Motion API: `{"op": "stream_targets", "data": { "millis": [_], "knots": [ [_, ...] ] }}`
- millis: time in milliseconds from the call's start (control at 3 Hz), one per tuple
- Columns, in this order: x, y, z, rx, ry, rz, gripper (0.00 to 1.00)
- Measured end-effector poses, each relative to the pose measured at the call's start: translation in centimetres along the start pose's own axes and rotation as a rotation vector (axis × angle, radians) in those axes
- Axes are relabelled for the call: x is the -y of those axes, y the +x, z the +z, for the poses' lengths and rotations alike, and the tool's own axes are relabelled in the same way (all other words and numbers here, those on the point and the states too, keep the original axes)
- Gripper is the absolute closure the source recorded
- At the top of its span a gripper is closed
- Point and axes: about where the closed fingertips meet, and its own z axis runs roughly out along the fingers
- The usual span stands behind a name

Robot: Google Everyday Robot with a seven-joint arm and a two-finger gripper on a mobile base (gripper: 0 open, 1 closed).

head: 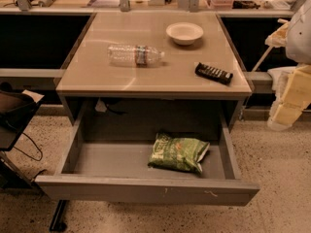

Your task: Pick green jalapeno chip bag from top drawer and place on counter

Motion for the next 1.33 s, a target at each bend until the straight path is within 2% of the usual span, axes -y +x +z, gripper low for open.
{"op": "stream_targets", "data": {
  "millis": [333, 667, 1000, 1333],
  "knots": [
    [0.0, 0.0, 0.0, 0.000, 0.000, 0.000, 0.00],
    [-0.1, 0.2, 1.4, 0.013, -0.008, 0.016, 0.00],
    [-1.0, 1.8, 6.9, 0.028, -0.042, 0.076, 0.00],
    [-1.6, 3.1, 15.3, 0.001, -0.074, 0.142, 0.00]
  ]
}}
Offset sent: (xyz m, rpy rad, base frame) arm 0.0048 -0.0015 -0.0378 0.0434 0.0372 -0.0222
